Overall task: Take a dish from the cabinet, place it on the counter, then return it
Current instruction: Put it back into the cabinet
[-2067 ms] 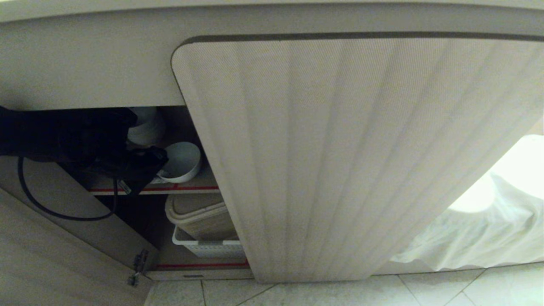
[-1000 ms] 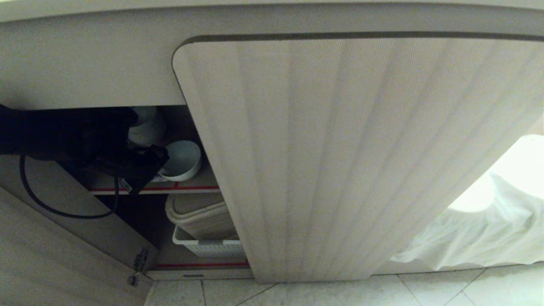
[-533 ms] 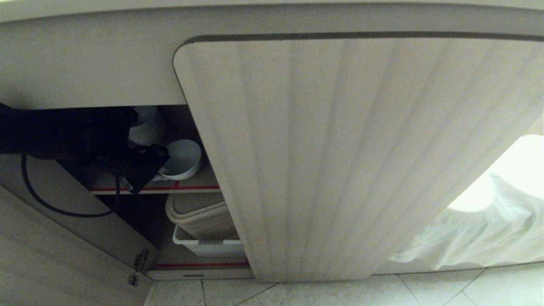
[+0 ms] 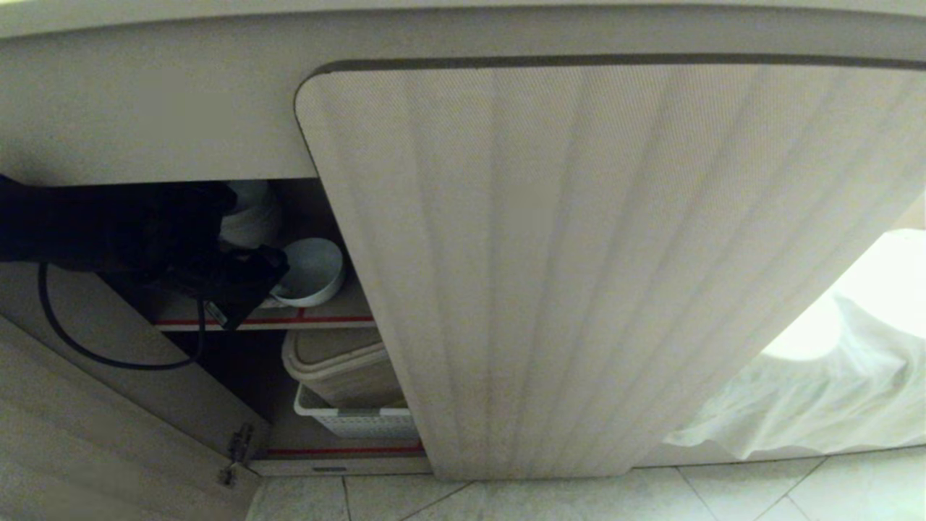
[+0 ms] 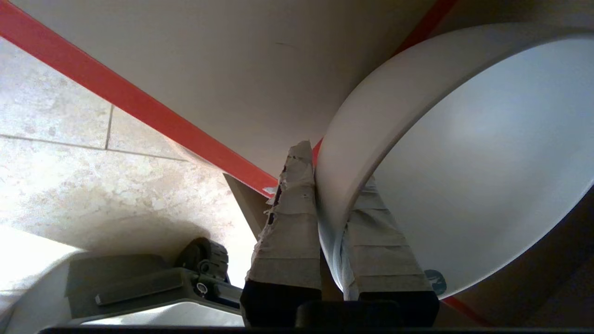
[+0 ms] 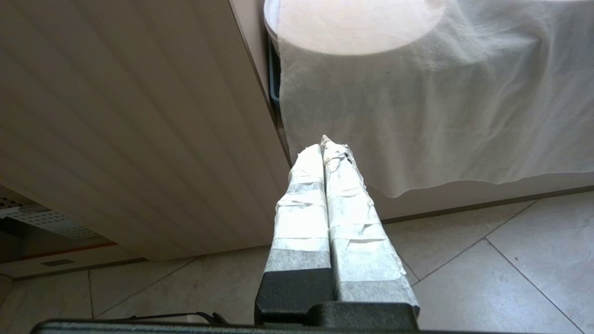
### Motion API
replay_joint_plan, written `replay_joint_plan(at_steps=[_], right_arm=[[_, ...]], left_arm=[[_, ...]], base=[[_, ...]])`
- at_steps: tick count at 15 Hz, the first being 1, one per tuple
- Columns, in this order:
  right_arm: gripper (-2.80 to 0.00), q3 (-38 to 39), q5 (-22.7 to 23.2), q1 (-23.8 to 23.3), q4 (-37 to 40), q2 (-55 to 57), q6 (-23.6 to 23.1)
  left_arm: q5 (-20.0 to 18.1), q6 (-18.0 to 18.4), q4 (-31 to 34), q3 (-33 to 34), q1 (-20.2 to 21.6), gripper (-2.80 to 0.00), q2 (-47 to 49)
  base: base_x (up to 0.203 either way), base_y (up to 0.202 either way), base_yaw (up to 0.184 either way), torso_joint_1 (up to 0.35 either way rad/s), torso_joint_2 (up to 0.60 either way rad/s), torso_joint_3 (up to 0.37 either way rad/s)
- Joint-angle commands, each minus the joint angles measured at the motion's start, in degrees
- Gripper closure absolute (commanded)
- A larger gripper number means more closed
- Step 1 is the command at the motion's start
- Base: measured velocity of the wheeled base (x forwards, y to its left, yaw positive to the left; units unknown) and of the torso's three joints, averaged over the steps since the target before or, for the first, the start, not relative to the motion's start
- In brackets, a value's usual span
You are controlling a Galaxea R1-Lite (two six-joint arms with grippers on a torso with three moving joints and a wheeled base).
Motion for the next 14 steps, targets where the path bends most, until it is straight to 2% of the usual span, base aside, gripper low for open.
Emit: replay_joint_plan(at_steps=[1,2,3,14], right_arm=[[0.00,0.01,-0.03,0.02,-0.02,0.07,0.08],[0.00,0.01,-0.03,0.02,-0.02,0.07,0.08],[0.00,0.01,-0.03,0.02,-0.02,0.07,0.08],[0.00,0.01,-0.03,0.02,-0.02,0.07,0.08]], left_arm=[[-0.03,-0.31,0.04,0.03,0.03,0.00,0.17],[-0.03,-0.31,0.04,0.03,0.03,0.00,0.25],[-0.03,-0.31,-0.05,0.03,0.03,-2.80,0.25],[1.29,-0.58,-0.49,0.03,0.03,-2.80,0.51]], base=[[0.000,0.000,0.000,0.000,0.00,0.000],[0.000,0.000,0.000,0.000,0.00,0.000],[0.000,0.000,0.000,0.000,0.00,0.000],[0.000,0.000,0.000,0.000,0.00,0.000]])
